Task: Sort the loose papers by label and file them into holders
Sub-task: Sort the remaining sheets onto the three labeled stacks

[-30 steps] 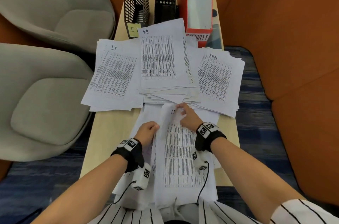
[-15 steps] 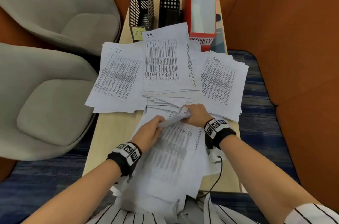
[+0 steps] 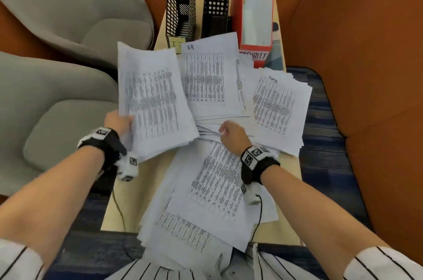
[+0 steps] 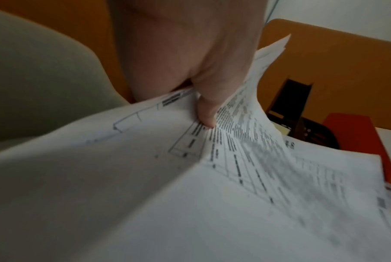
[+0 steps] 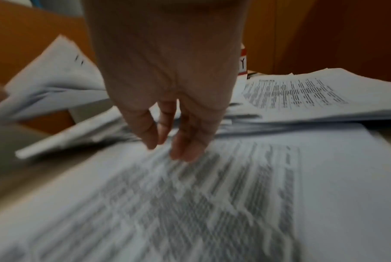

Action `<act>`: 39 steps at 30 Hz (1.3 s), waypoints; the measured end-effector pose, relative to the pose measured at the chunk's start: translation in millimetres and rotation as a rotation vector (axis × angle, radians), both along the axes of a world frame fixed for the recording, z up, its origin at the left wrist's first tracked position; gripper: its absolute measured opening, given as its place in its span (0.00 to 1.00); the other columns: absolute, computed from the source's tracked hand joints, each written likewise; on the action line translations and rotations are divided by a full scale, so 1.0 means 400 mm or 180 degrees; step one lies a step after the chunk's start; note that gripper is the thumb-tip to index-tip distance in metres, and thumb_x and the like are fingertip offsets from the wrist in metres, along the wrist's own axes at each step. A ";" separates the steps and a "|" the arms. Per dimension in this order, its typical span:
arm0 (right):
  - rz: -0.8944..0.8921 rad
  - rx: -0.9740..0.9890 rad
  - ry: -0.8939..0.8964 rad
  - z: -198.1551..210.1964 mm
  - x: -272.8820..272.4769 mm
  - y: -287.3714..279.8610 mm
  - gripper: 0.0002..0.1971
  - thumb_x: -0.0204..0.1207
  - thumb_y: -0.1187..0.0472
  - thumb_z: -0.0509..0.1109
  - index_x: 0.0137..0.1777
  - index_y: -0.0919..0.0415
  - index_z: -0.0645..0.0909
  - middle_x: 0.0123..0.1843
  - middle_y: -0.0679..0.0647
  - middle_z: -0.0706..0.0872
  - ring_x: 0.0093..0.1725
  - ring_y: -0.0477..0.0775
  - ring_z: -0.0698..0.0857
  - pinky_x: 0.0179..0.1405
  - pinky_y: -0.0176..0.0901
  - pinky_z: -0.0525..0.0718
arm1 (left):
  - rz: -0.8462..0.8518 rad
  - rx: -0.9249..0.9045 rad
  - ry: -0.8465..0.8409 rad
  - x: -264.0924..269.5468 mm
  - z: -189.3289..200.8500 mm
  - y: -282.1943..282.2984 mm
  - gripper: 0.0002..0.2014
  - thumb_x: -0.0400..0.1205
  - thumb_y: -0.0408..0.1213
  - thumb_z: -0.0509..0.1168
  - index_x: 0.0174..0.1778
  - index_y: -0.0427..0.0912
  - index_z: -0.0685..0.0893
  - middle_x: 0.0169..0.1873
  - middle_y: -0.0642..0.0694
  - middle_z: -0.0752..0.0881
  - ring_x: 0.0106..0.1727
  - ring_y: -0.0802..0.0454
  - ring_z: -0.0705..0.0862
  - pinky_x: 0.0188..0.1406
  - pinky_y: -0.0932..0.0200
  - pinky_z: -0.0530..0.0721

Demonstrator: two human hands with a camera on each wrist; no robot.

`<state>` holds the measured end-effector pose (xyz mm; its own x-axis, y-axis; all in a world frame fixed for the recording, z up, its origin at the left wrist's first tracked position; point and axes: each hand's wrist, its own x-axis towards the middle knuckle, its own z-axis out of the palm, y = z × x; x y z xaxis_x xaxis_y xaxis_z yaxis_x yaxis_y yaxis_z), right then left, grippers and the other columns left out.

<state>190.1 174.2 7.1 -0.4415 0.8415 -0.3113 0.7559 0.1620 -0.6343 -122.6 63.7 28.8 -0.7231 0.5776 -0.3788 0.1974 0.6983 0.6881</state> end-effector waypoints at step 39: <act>-0.1066 -0.0941 -0.1193 -0.125 0.160 -0.070 0.48 0.73 0.50 0.76 0.82 0.69 0.51 0.77 0.66 0.67 0.73 0.66 0.73 0.68 0.52 0.77 | -0.2023 -0.0442 0.0890 0.364 -0.196 -0.097 0.20 0.74 0.25 0.64 0.63 0.42 0.76 0.64 0.39 0.73 0.64 0.39 0.73 0.62 0.52 0.76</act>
